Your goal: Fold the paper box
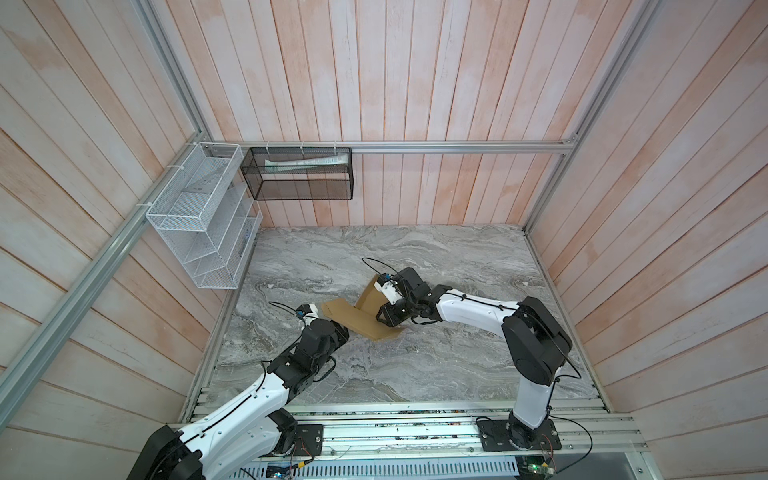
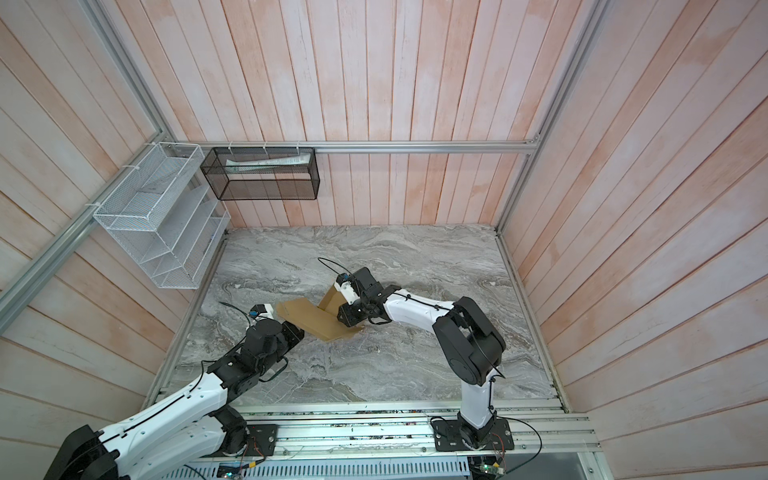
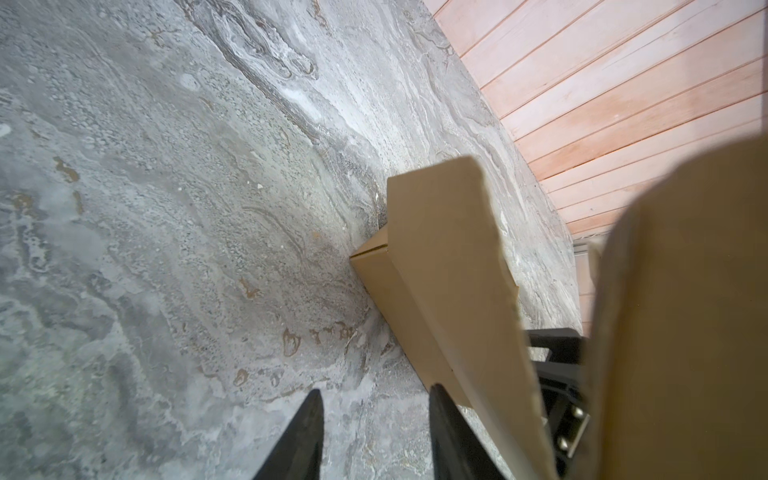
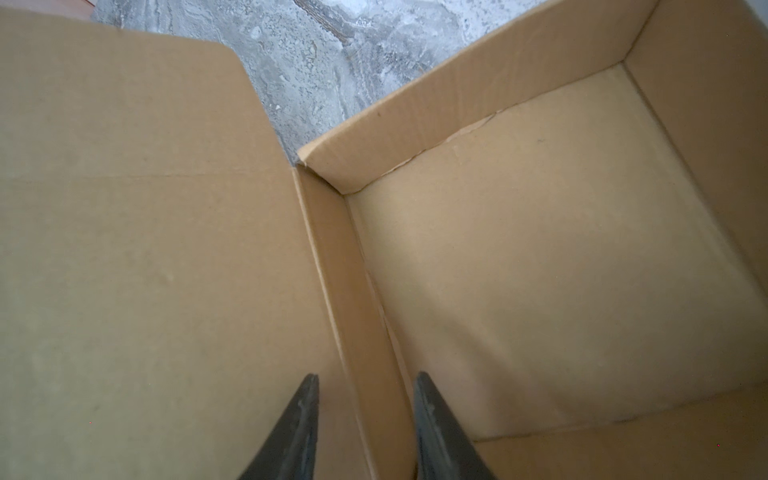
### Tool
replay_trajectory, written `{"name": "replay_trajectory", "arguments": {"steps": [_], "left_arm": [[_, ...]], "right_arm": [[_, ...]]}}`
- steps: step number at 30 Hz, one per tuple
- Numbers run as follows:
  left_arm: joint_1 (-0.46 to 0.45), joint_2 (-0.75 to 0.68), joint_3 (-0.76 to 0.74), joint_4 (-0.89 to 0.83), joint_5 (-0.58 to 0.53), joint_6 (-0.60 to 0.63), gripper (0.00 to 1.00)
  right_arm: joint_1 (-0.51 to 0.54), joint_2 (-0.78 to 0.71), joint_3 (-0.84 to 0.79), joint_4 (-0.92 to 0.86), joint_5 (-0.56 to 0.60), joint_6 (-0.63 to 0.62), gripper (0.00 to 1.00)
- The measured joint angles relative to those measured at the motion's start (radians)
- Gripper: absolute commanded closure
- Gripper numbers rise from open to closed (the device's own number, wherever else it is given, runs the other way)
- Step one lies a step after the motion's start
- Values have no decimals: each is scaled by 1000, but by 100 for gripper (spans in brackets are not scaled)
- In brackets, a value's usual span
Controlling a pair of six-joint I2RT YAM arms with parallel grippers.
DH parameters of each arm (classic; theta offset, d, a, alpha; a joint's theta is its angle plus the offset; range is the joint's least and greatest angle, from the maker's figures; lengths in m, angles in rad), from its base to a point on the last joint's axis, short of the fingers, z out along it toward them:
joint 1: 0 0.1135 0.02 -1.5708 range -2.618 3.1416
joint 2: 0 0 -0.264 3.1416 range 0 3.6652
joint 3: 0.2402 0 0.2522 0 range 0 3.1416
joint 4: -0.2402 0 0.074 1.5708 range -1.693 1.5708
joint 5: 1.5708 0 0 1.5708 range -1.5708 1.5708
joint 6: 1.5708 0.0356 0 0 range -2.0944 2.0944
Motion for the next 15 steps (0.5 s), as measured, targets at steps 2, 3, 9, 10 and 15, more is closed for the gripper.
{"name": "replay_trajectory", "arguments": {"steps": [2,3,9,10,15], "left_arm": [[36,30,8,34,33,19,57],[50,41,12,45,44,27,57],[123,134,70,105,118,86,57],[132,152,85,116,130,97,57],[152,231,148,161,177,135,57]], "right_arm": [[5,-7,0,2,0,9,61],[7,-11,0,3,0,11,61],[27,-24,0,9,0,20,61],[30,-25,0,11,0,21,61],[39,-29,0,22,0,39,61]]}}
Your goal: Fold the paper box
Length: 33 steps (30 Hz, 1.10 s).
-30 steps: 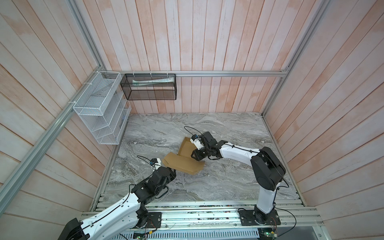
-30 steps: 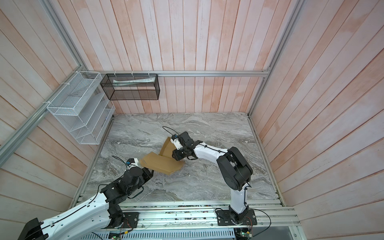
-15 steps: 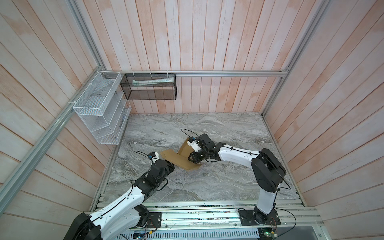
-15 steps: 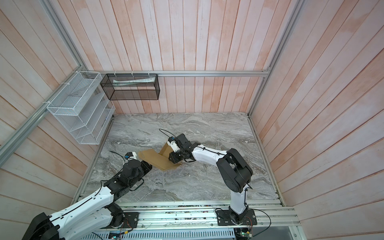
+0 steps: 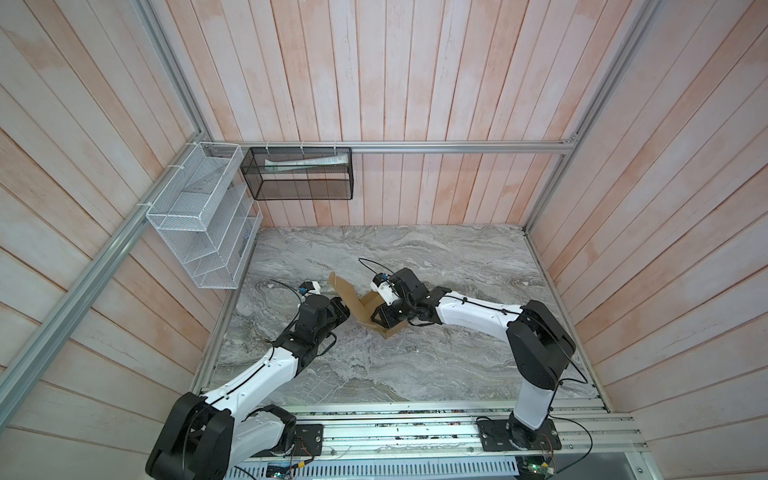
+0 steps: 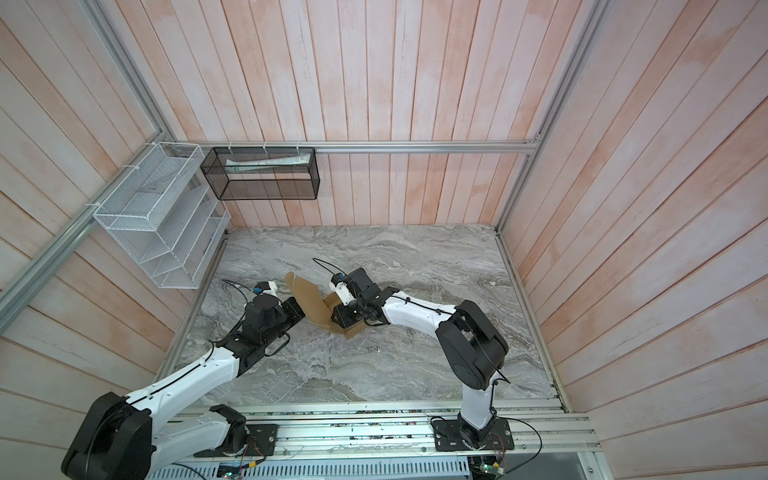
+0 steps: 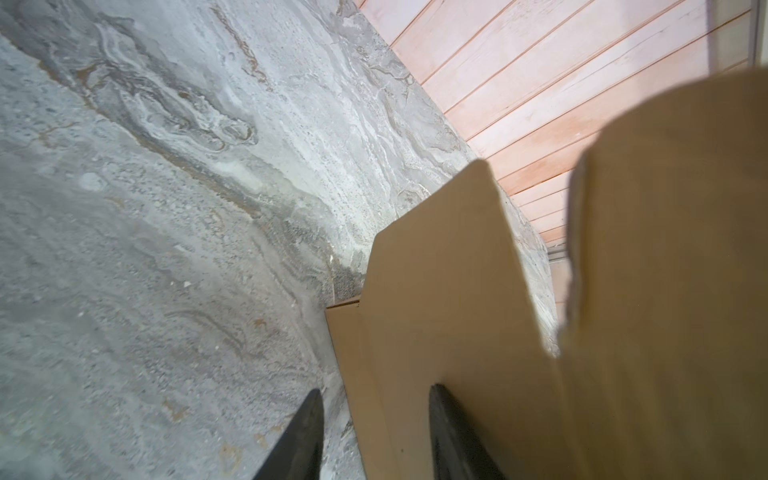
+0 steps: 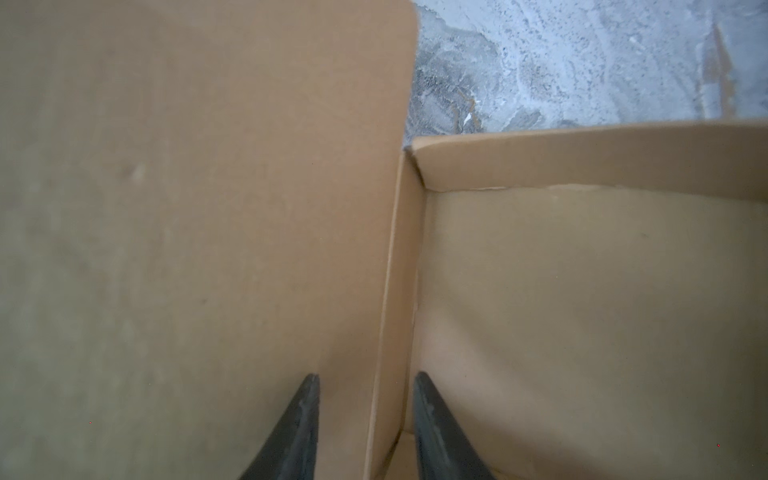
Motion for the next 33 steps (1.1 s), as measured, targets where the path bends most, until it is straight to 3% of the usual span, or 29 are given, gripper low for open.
{"name": "replay_trajectory", "arguments": {"steps": [19,28,33], "left_arm": [[94,276,240,71,158,137,60],[152,288,254,57,215,195,60],[153,226,211,36,219,209,60]], "right_arm": [[48,-14,-58,221,28,130,65],[59,-14,-79,355,104,202,65],[59,-15,-94,377,138,210,65]]}}
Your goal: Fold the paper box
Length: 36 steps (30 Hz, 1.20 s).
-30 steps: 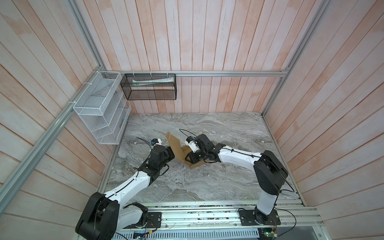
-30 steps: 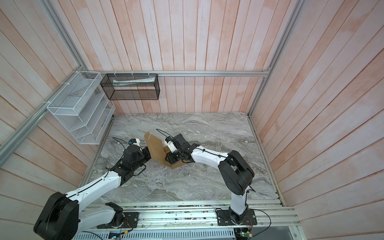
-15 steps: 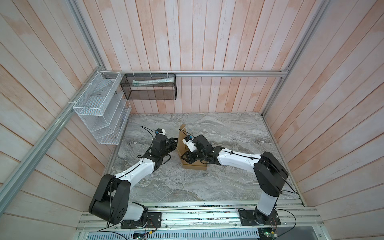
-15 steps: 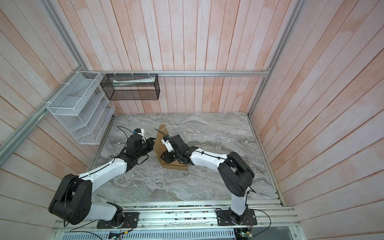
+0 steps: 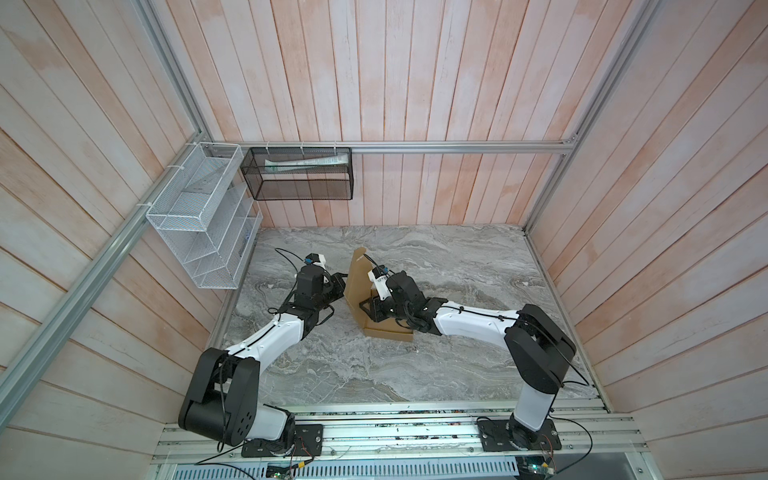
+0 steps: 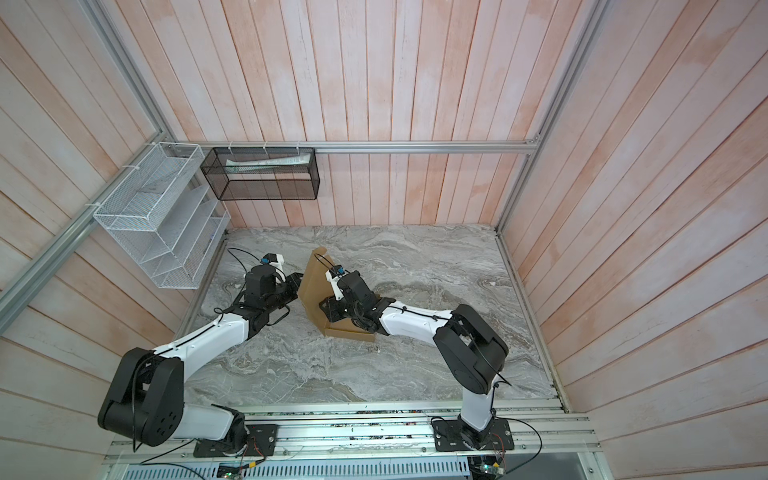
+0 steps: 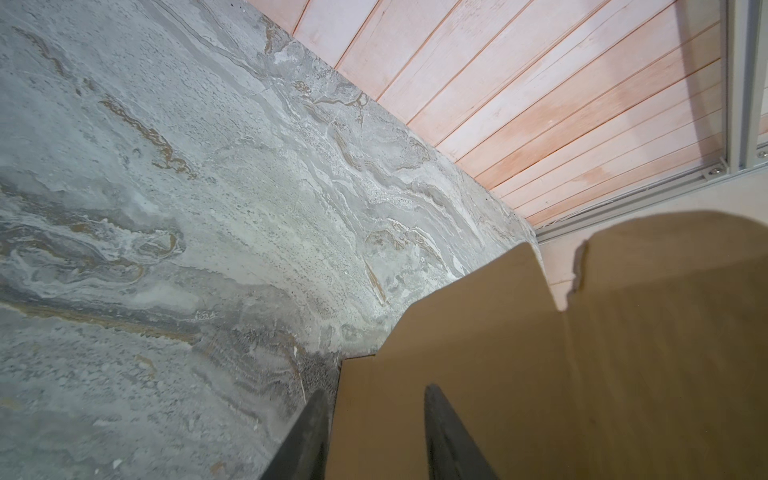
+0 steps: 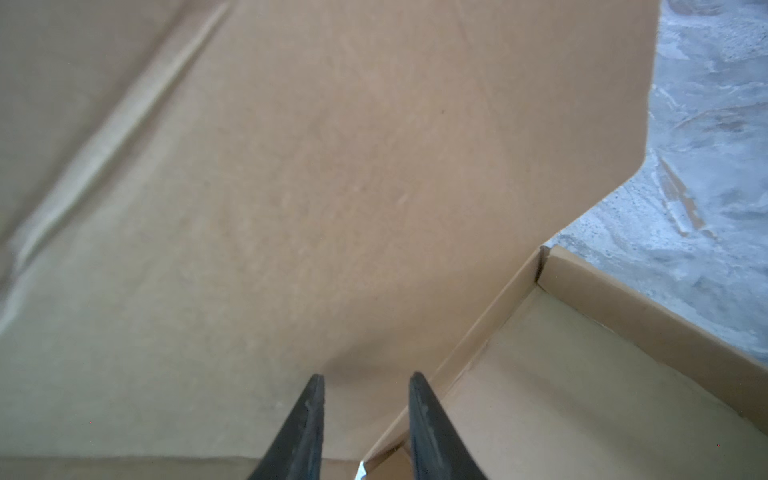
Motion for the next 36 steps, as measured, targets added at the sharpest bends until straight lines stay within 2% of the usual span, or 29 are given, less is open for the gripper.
{"name": "replay_trajectory", "arguments": {"steps": [8,16,25,36], "left_arm": [[0,-169,-142,-27,0,-3,55],[0,-333,-281,-77,0,-33,55],[0,-473,-319,-167,0,-42,55],[0,-549,-330,-243,43,-66,55]], "right_arm": [[-2,-27,-71,2,32,15,65],[-4,-44,-116,2,49,34,65],[-7,-74,-143,5,72,68,66],[-8,-123,-186,-13,98,91,66]]}}
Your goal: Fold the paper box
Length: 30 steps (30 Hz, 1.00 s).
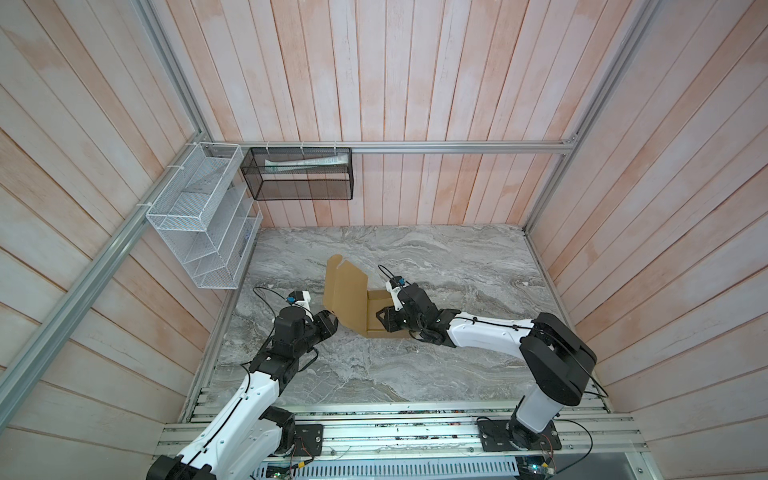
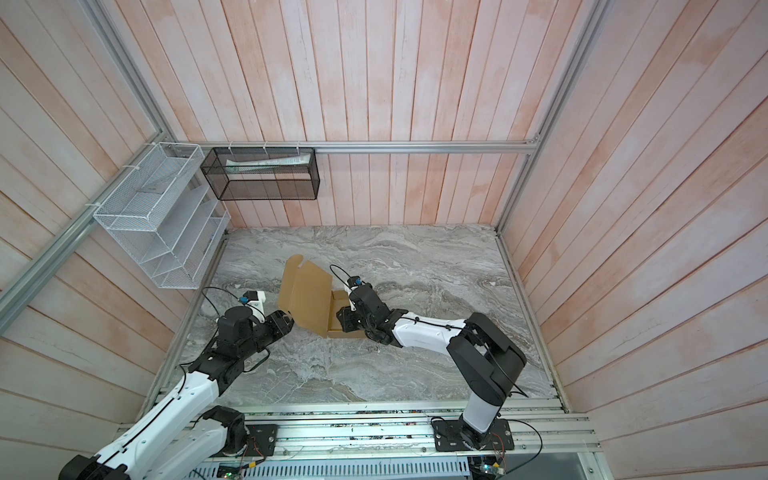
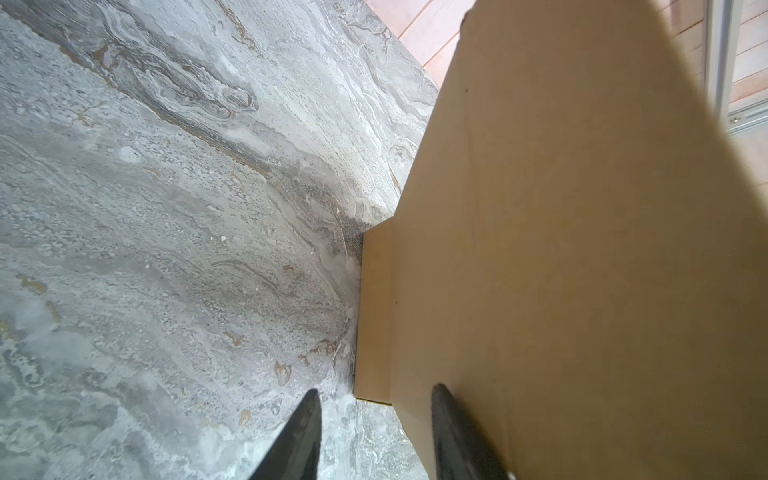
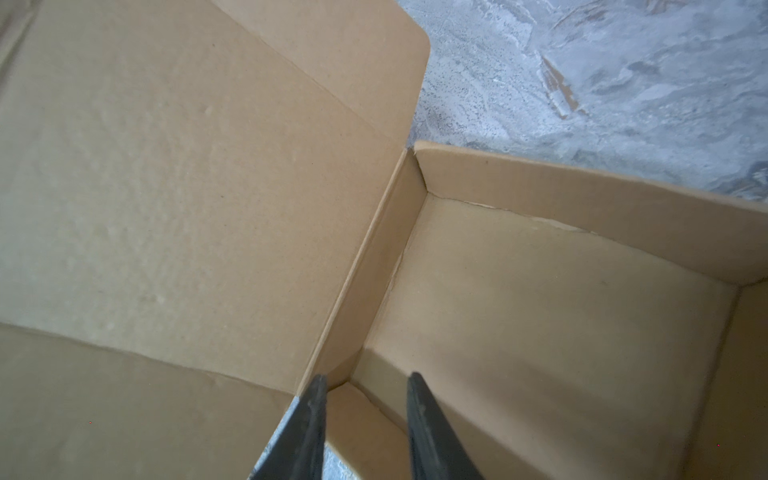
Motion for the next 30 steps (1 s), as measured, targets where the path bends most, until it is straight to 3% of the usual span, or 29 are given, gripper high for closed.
{"name": "replay_trajectory", "arguments": {"steps": [15,30], "left_arm": [[-29,-203,-16,-139,5,-55,55],[-79,-266,-51,-193,1,-114,55]], "right_arm": [[-15,-19,-12,-8,11,6,66],[-19,-19,-24,-6,6,6,66]]}}
